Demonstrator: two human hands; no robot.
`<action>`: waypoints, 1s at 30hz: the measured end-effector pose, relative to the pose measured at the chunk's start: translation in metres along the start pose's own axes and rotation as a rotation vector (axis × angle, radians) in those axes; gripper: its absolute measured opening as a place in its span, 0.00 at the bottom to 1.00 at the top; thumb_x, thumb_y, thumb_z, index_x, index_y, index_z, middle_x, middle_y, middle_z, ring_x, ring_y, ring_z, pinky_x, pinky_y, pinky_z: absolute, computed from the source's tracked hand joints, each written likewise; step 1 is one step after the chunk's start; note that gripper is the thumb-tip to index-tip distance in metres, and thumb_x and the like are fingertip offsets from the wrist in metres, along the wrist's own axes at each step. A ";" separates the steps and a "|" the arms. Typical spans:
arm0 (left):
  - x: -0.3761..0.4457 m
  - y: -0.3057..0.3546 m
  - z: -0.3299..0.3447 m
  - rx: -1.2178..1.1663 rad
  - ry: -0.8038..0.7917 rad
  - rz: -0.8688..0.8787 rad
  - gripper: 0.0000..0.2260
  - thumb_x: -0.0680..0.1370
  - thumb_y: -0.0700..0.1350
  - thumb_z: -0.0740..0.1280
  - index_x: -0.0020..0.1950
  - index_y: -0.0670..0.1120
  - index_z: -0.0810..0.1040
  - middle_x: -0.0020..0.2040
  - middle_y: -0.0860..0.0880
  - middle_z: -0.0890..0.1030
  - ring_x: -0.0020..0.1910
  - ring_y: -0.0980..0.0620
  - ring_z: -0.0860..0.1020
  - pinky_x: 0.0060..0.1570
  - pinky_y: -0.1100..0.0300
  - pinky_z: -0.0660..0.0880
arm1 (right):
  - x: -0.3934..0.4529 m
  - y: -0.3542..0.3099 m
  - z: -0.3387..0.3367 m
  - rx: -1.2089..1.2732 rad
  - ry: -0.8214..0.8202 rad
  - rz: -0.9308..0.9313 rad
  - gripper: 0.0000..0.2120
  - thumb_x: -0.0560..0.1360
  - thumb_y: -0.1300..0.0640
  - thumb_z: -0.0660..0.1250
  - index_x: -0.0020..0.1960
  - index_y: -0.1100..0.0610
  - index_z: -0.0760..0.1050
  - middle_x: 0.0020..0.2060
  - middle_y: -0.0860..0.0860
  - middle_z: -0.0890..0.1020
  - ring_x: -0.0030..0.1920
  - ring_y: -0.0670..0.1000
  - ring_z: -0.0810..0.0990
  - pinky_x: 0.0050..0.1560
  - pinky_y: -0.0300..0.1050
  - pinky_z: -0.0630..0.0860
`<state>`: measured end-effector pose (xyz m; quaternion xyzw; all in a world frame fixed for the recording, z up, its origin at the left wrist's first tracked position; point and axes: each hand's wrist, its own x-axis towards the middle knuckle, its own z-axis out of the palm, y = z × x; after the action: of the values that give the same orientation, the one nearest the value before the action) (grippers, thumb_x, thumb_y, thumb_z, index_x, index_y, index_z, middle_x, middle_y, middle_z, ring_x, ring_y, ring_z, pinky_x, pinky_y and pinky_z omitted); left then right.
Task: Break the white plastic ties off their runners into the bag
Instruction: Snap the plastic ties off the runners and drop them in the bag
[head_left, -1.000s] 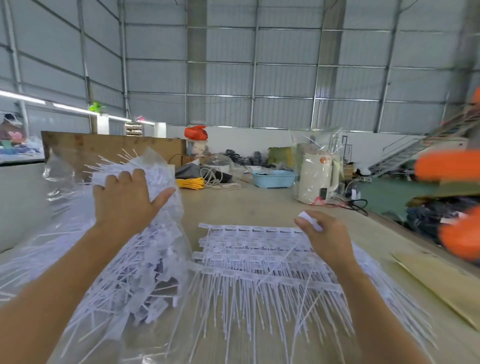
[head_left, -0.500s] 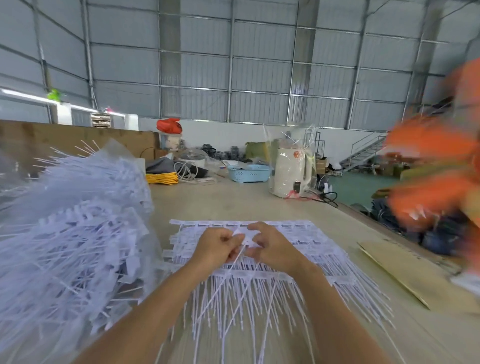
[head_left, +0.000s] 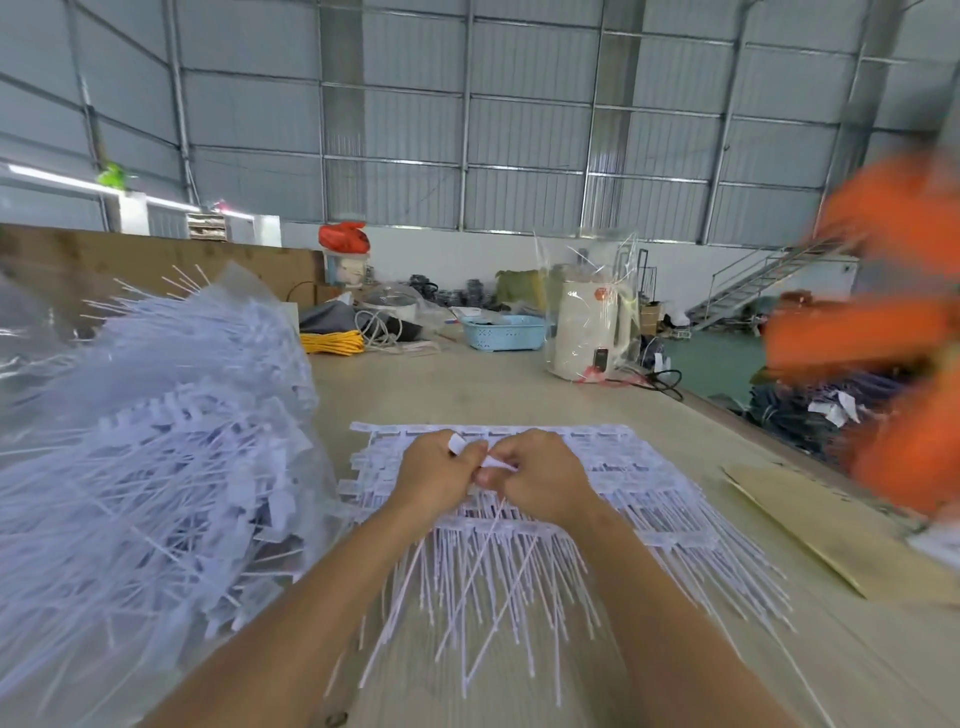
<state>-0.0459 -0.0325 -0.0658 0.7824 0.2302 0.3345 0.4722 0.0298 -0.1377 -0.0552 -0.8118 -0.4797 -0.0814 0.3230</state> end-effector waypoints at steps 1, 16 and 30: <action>0.001 0.002 -0.001 -0.010 -0.001 -0.021 0.16 0.77 0.44 0.67 0.29 0.45 0.71 0.27 0.47 0.74 0.24 0.51 0.70 0.33 0.59 0.67 | -0.001 -0.003 -0.001 -0.094 0.024 -0.014 0.10 0.73 0.52 0.69 0.41 0.58 0.80 0.33 0.54 0.76 0.38 0.52 0.73 0.37 0.41 0.62; 0.020 -0.012 -0.023 0.207 0.292 -0.087 0.13 0.79 0.43 0.62 0.42 0.35 0.80 0.40 0.38 0.81 0.42 0.40 0.80 0.42 0.53 0.75 | -0.008 -0.009 -0.045 0.484 0.166 -0.058 0.12 0.71 0.62 0.71 0.29 0.58 0.77 0.22 0.48 0.73 0.23 0.44 0.67 0.26 0.34 0.65; -0.011 0.009 -0.006 -0.453 -0.311 -0.168 0.23 0.79 0.60 0.56 0.38 0.42 0.72 0.29 0.44 0.72 0.23 0.52 0.68 0.26 0.63 0.62 | -0.002 -0.013 -0.009 0.415 0.014 0.001 0.25 0.69 0.72 0.67 0.64 0.59 0.72 0.53 0.56 0.70 0.51 0.55 0.75 0.54 0.47 0.75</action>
<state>-0.0575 -0.0406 -0.0588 0.6772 0.1387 0.2132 0.6905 0.0194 -0.1409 -0.0432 -0.7275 -0.4837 0.0136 0.4864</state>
